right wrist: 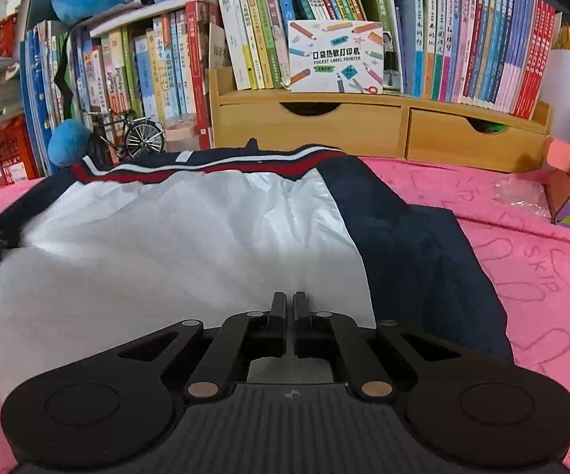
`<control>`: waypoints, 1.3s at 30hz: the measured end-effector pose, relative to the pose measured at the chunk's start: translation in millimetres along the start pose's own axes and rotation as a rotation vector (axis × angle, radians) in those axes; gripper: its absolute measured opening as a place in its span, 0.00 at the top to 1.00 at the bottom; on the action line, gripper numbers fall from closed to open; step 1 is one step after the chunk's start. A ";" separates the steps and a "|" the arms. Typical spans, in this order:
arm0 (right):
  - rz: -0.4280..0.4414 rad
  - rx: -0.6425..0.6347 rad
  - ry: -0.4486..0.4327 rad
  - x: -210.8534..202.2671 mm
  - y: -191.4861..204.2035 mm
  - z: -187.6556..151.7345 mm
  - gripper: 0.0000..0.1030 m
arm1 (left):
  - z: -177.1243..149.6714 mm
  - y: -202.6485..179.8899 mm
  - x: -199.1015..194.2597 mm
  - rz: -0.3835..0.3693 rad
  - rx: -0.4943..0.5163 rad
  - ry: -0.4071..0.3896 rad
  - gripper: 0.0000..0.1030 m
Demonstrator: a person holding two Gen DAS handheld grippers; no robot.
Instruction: Fold clothes
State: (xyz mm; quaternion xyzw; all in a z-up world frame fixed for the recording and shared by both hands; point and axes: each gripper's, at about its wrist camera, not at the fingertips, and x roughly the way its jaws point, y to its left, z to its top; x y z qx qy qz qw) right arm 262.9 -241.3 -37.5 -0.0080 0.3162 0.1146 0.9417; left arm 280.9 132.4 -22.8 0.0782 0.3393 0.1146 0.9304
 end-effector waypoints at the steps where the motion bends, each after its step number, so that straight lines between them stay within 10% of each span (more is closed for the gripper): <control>1: 0.002 -0.005 -0.001 -0.1 0.4 0.1 0.95 | -7.0 14.2 3.2 -0.038 -0.078 -0.004 0.16; 4: -0.012 -0.003 -0.012 -5.9 5.3 1.0 0.93 | -16.2 30.5 7.3 -0.094 -0.191 -0.004 0.14; 11: 0.214 -0.092 -0.091 -5.8 84.4 35.6 0.31 | -16.0 28.3 7.1 -0.104 -0.204 0.002 0.12; 17: 0.177 -0.250 -0.064 42.7 128.4 56.2 0.32 | -16.6 27.8 8.8 -0.094 -0.211 -0.004 0.11; 23: -0.157 -0.009 -0.005 80.5 -23.8 49.9 0.35 | -16.5 27.9 10.0 -0.105 -0.212 -0.001 0.09; 27: -0.152 0.039 -0.012 70.9 -35.0 49.2 0.23 | -17.1 30.9 8.7 -0.114 -0.221 -0.007 0.10; 32: -0.051 -0.009 -0.101 46.2 -22.6 54.2 0.26 | -2.0 49.4 -45.5 -0.229 -0.316 -0.130 0.37; 39: 0.157 -0.200 -0.067 69.2 58.5 62.3 0.47 | 49.8 -63.5 -30.0 -0.368 0.115 -0.134 0.38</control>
